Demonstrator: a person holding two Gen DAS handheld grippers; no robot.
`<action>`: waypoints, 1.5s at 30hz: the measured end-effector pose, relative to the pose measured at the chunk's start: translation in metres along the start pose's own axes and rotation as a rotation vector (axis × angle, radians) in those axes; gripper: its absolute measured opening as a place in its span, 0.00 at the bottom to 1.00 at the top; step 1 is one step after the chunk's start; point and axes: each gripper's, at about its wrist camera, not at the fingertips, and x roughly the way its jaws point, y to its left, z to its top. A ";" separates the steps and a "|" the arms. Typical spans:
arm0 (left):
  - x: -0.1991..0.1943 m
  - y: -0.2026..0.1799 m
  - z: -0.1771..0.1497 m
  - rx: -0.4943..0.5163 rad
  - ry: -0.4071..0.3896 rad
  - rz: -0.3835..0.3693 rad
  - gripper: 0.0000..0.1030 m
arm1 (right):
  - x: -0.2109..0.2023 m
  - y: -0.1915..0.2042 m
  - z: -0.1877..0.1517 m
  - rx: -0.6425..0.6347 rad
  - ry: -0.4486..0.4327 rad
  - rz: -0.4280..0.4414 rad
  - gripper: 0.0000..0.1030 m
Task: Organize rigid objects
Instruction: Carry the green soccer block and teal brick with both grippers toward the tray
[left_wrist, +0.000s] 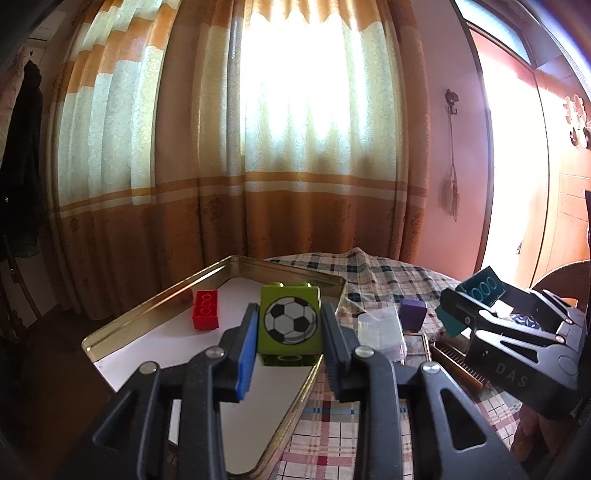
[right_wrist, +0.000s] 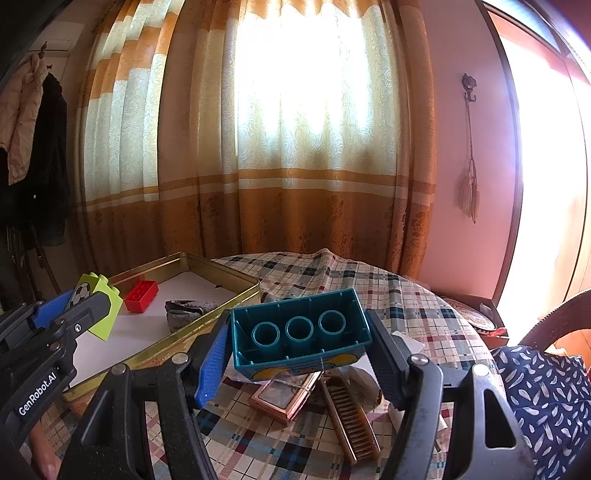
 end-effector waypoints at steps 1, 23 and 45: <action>0.000 0.000 0.000 -0.002 0.002 -0.002 0.30 | 0.000 0.001 0.000 -0.001 0.000 -0.001 0.68; -0.001 0.005 0.001 -0.016 -0.013 0.002 0.30 | 0.004 0.008 0.000 -0.027 0.013 0.029 0.68; 0.003 0.032 0.002 -0.097 0.006 0.058 0.30 | -0.005 0.016 0.000 -0.062 -0.024 0.047 0.68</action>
